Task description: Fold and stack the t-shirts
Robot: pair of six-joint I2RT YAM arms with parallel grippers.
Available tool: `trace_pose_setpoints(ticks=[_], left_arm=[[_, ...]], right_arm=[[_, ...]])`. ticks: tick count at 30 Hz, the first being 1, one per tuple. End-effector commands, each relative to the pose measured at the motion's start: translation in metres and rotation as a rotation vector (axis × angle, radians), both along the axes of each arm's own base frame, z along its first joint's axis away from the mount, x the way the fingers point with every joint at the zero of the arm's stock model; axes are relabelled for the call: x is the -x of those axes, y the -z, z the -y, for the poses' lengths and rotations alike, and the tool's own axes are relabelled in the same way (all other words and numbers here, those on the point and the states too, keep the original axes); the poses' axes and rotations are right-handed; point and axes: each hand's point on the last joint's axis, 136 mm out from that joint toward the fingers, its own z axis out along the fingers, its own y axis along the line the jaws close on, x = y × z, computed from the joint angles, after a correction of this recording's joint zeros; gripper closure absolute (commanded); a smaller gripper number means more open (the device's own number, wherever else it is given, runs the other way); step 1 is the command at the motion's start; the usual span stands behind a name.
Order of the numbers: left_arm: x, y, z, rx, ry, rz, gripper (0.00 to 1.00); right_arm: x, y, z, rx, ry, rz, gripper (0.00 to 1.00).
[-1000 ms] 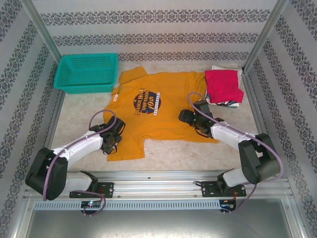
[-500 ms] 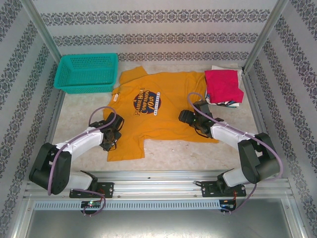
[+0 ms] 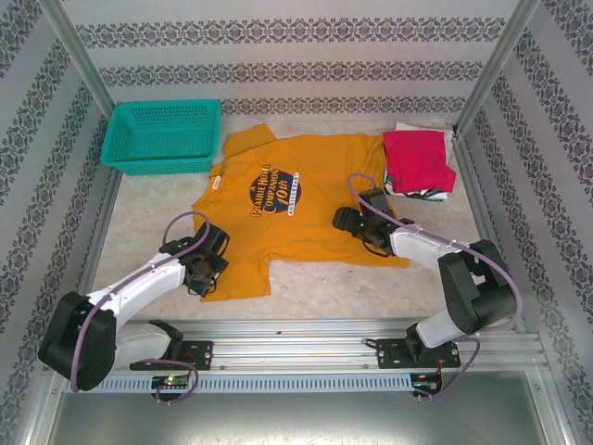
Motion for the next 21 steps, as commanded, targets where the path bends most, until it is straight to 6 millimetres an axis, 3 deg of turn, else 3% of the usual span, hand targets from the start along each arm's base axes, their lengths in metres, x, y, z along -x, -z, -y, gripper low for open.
trace_pose_setpoints(ticks=[1,7,13,21], left_arm=[[0.021,0.004,-0.004,-0.022,-0.005,-0.089,0.39],[0.029,0.008,-0.012,-0.049,0.020,-0.088,0.39],[0.025,0.015,0.000,-0.022,0.050,-0.144,0.39],[0.029,0.028,-0.015,-0.124,0.099,-0.190,0.44]], right_arm=[[-0.010,-0.014,-0.010,-0.010,-0.033,0.042,0.23],[-0.010,-0.010,-0.008,-0.006,-0.025,0.034,0.23],[-0.010,-0.008,-0.013,-0.016,-0.036,0.026,0.23],[-0.011,-0.003,-0.013,-0.010,-0.033,0.018,0.23]])
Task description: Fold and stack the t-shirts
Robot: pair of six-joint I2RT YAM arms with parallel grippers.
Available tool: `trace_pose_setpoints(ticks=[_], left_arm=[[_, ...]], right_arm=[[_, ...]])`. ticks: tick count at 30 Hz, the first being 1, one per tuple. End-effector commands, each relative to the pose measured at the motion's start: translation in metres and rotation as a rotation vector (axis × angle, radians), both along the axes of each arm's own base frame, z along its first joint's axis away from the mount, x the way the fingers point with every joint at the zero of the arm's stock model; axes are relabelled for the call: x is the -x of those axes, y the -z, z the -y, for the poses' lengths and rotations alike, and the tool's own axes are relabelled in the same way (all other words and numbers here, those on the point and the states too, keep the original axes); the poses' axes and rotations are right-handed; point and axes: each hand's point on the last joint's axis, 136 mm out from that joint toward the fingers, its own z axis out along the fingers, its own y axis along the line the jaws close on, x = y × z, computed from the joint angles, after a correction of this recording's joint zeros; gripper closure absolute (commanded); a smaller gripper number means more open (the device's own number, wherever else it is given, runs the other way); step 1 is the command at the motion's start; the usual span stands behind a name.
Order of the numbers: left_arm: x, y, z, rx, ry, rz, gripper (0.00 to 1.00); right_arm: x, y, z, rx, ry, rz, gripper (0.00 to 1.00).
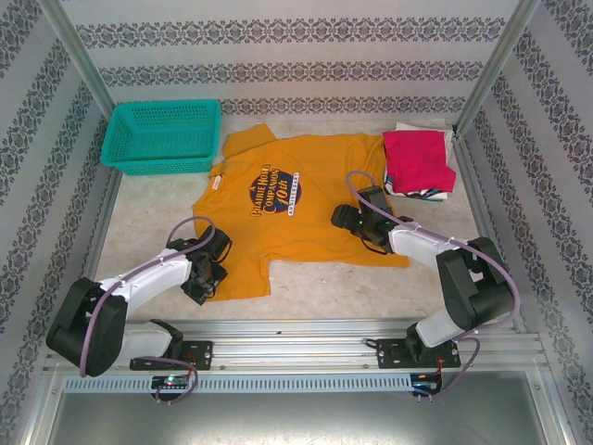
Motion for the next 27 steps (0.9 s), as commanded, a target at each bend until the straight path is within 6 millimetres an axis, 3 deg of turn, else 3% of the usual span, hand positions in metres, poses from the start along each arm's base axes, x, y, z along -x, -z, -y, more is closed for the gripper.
trace_pose_setpoints(ticks=[1,4,6,8,11,14,21,24,27], left_arm=[[0.008,0.012,-0.007,-0.063,0.047,-0.065,0.46],[0.014,0.026,-0.001,-0.044,0.058,-0.135,0.57],[0.017,0.031,-0.001,-0.050,0.063,-0.165,0.72],[0.017,0.030,-0.004,-0.068,0.069,-0.170,0.87],[0.010,0.021,-0.006,-0.085,0.077,-0.139,1.00],[0.001,0.009,-0.006,-0.091,0.085,-0.093,1.00],[-0.019,-0.030,-0.006,-0.100,0.111,0.031,1.00],[-0.027,-0.041,-0.008,-0.102,0.113,0.096,1.00],[-0.032,-0.046,-0.009,-0.108,0.114,0.128,1.00]], right_arm=[[-0.005,-0.004,-0.011,-0.007,-0.030,0.017,0.23],[-0.003,-0.003,-0.008,0.006,-0.025,0.014,0.23],[-0.003,-0.005,-0.004,0.015,-0.019,0.016,0.23],[-0.001,-0.007,-0.001,0.025,-0.007,0.020,0.23],[0.003,-0.013,0.011,0.052,0.036,0.028,0.23],[0.016,-0.016,0.037,0.117,0.146,0.021,0.23],[0.068,-0.014,0.120,0.224,0.440,-0.032,0.28],[0.085,-0.004,0.141,0.231,0.488,-0.083,0.29],[0.099,0.008,0.150,0.220,0.524,-0.139,0.33]])
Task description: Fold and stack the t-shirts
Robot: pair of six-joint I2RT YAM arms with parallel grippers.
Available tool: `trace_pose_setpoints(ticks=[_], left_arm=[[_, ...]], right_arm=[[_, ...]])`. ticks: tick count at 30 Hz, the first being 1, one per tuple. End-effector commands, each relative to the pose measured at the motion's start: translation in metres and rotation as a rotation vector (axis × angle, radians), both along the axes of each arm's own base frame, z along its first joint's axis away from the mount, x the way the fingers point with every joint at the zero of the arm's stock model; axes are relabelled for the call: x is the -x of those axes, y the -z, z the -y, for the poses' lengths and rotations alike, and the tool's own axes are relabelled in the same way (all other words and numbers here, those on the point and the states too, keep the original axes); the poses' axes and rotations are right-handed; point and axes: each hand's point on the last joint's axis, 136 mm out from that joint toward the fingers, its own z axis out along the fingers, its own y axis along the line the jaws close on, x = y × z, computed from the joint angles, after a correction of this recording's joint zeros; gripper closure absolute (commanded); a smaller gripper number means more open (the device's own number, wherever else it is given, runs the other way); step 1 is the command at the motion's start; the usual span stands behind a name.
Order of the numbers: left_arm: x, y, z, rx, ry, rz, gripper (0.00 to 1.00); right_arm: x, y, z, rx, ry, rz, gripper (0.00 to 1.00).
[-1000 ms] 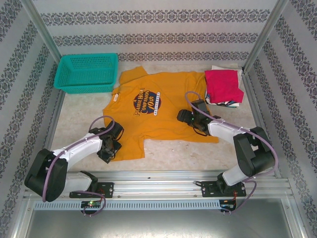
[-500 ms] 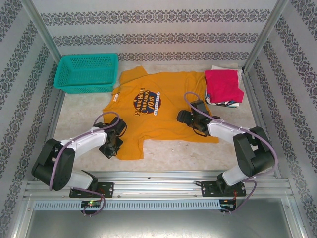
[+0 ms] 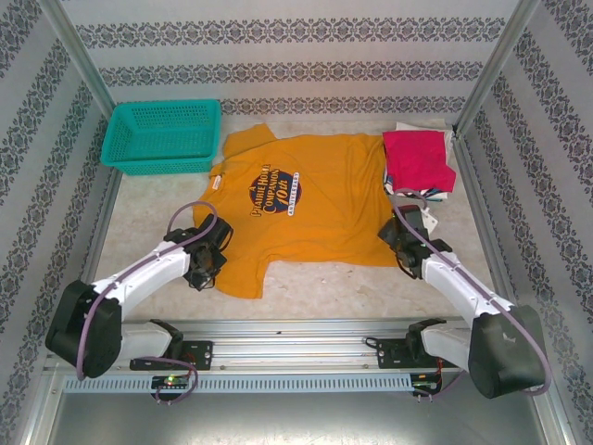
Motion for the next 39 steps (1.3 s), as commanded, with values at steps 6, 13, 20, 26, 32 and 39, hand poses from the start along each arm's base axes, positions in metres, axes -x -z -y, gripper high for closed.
trace_pose_setpoints(ticks=[6,13,20,26,32,39], left_arm=[[-0.004,-0.004,-0.006,-0.019,0.010,0.018,1.00],[-0.005,-0.005,-0.005,0.000,0.003,0.031,1.00],[-0.014,-0.017,-0.007,-0.001,-0.002,0.074,1.00],[-0.028,-0.034,-0.008,-0.003,0.008,0.117,1.00],[-0.058,-0.066,-0.013,-0.010,0.061,0.188,1.00],[-0.102,-0.097,-0.020,-0.034,0.113,0.261,1.00]], right_arm=[[0.041,0.051,0.019,-0.095,0.163,-0.130,0.43],[0.022,0.059,0.011,-0.170,0.142,-0.129,0.68],[0.015,0.043,0.012,-0.171,0.144,-0.064,1.00],[0.011,0.017,0.015,-0.147,0.133,0.002,1.00],[0.004,-0.016,0.016,-0.124,0.112,0.068,1.00],[-0.021,-0.055,0.012,-0.091,0.044,0.150,1.00]])
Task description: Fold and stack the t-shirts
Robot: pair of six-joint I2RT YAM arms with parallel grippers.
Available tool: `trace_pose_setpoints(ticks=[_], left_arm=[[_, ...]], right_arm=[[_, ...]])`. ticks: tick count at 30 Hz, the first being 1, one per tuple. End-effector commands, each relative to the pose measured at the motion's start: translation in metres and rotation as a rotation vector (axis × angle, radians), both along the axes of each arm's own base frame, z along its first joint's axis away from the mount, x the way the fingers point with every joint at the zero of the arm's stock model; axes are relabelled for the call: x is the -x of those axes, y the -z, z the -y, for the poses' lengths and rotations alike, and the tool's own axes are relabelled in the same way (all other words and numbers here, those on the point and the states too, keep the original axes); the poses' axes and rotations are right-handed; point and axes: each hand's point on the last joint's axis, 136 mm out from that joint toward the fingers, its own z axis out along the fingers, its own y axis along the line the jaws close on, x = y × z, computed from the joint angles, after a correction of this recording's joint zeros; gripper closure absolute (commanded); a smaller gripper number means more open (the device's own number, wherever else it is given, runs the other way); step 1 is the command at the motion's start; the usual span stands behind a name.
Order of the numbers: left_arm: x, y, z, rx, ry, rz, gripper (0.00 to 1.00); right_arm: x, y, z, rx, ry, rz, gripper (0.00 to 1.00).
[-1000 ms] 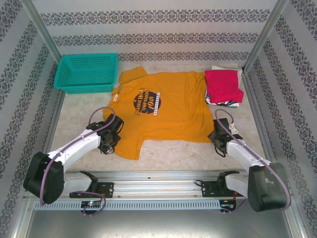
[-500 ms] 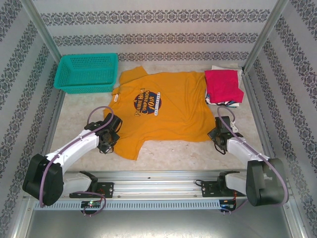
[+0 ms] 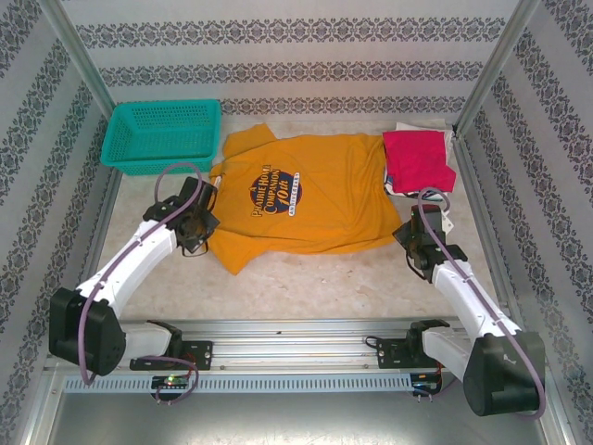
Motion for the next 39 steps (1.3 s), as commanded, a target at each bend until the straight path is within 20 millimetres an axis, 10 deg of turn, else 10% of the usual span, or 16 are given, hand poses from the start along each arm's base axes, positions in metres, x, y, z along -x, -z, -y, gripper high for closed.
trace_pose_setpoints(ticks=[1,21,39], left_arm=[[-0.024,-0.017,-0.006,-0.052,0.065,0.046,1.00],[-0.159,-0.048,0.008,-0.156,0.306,0.156,1.00],[-0.181,-0.061,-0.021,-0.262,0.288,0.132,1.00]], right_arm=[[-0.016,-0.026,-0.001,0.064,-0.052,0.038,1.00],[-0.088,-0.038,-0.012,0.140,-0.149,0.041,1.00],[-0.137,-0.043,-0.017,0.169,-0.210,0.052,1.00]])
